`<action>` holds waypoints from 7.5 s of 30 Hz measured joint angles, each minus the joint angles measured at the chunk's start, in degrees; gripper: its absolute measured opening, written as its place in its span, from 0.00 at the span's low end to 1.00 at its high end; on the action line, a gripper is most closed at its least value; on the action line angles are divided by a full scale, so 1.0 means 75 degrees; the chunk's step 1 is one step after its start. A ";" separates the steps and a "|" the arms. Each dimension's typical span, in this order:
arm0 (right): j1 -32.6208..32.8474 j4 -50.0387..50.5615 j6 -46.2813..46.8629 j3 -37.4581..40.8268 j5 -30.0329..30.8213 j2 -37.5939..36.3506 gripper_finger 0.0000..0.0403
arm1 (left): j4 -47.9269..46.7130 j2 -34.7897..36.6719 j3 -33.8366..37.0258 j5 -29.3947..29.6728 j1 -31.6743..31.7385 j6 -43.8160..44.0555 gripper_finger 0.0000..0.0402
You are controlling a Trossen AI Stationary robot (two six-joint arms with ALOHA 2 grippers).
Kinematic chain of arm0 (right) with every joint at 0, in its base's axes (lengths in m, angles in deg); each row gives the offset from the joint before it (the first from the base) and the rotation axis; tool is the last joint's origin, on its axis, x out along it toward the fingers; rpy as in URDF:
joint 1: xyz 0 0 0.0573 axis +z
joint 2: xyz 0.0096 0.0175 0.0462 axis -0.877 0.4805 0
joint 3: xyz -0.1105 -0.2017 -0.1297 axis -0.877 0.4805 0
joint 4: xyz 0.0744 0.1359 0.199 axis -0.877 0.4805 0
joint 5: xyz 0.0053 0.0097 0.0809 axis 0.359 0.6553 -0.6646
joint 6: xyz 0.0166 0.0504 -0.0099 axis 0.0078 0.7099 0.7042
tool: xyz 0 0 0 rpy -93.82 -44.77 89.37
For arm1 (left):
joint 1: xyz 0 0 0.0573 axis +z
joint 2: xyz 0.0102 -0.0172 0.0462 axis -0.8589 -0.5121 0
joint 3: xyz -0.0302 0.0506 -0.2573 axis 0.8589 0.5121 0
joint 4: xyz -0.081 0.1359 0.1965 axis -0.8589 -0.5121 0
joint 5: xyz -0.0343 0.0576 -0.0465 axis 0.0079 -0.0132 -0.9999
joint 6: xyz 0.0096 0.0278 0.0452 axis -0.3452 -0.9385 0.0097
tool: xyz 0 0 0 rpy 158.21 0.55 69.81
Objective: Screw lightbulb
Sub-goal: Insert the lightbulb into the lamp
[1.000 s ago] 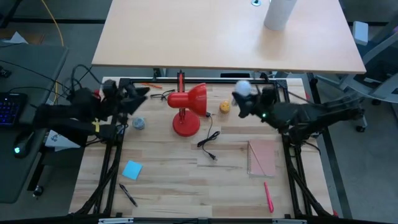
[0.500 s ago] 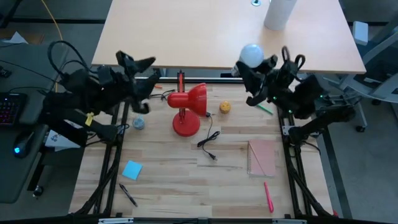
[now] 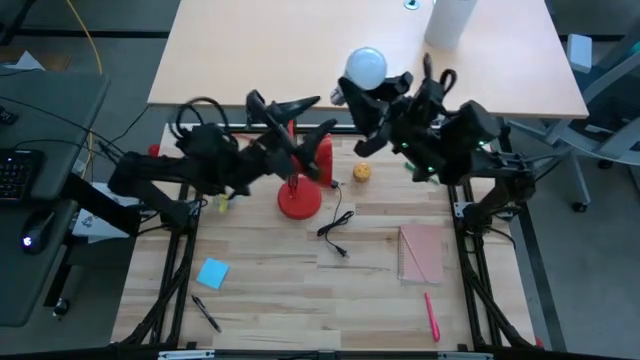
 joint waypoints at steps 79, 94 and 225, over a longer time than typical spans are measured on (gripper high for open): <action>0.0323 0.4776 0.0944 -0.0446 -0.2633 0.0251 0.54 | -0.4186 0.1514 -0.0205 -0.6671 0.1954 1.1321 0.66; 0.0304 0.4922 0.0583 -0.0452 -0.2302 0.0548 0.54 | -0.4319 0.1373 -0.0205 -0.7140 0.1776 1.1708 0.66; 0.0114 0.4617 0.0177 -0.0449 -0.2030 0.0626 0.54 | -0.5103 0.1514 -0.0205 -0.5533 0.1502 0.9266 0.98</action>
